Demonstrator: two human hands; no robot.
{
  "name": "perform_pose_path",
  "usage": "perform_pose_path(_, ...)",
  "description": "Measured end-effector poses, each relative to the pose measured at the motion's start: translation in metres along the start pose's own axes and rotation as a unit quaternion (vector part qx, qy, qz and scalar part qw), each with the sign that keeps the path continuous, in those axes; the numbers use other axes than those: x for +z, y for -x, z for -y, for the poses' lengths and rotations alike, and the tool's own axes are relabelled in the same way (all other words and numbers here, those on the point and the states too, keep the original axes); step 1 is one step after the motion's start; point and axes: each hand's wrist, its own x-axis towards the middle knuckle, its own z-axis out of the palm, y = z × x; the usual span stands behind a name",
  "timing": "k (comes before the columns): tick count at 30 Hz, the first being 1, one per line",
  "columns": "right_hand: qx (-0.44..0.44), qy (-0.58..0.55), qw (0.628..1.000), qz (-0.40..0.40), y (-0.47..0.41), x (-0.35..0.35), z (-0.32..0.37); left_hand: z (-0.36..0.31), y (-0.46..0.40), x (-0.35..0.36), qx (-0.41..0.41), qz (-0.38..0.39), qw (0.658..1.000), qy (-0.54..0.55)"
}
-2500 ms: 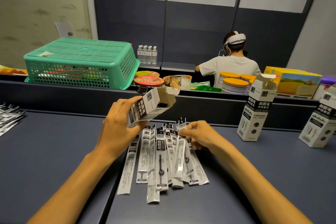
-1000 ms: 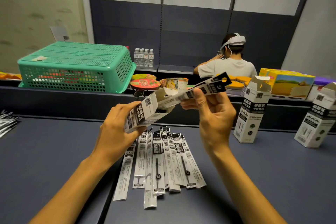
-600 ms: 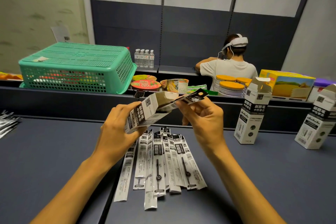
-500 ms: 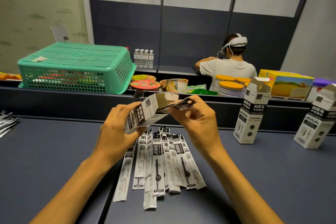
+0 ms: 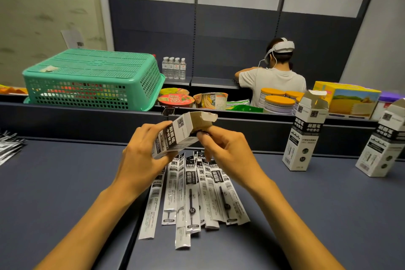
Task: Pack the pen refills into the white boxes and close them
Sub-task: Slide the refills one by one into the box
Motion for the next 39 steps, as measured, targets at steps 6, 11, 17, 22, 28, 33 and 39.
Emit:
perform_pose_path(6, -0.015, -0.081, 0.997, -0.009, 0.002, -0.019, 0.005, 0.000, -0.001, -0.001, -0.007, -0.004, 1.000, 0.007)
perform_pose_path(11, 0.028, -0.044, 0.996, -0.076, -0.003, -0.041, -0.017, 0.001, 0.000, -0.002, -0.012, -0.004, 1.000, 0.012)
perform_pose_path(17, 0.174, 0.209, 0.958, 0.089, 0.001, -0.035, -0.076, 0.001, 0.000, -0.001, -0.012, -0.001, 1.000, 0.008)
perform_pose_path(22, 0.235, 0.277, 0.918, 0.161, 0.007, -0.017, -0.083, 0.002, 0.001, 0.000, -0.012, 0.003, 1.000, 0.003)
perform_pose_path(28, 0.241, 0.281, 0.915, 0.163, 0.007, -0.010, -0.084, 0.002, 0.000, 0.000, -0.013, 0.000, 1.000, 0.006)
perform_pose_path(33, 0.251, 0.247, 0.921, 0.167, 0.008, -0.008, -0.089, 0.002, 0.001, 0.000, -0.007, -0.001, 1.000, 0.005)
perform_pose_path(39, 0.278, 0.135, 0.942, 0.131, 0.009, -0.007, -0.092, 0.002, 0.001, -0.001, -0.008, -0.005, 1.000, 0.007)
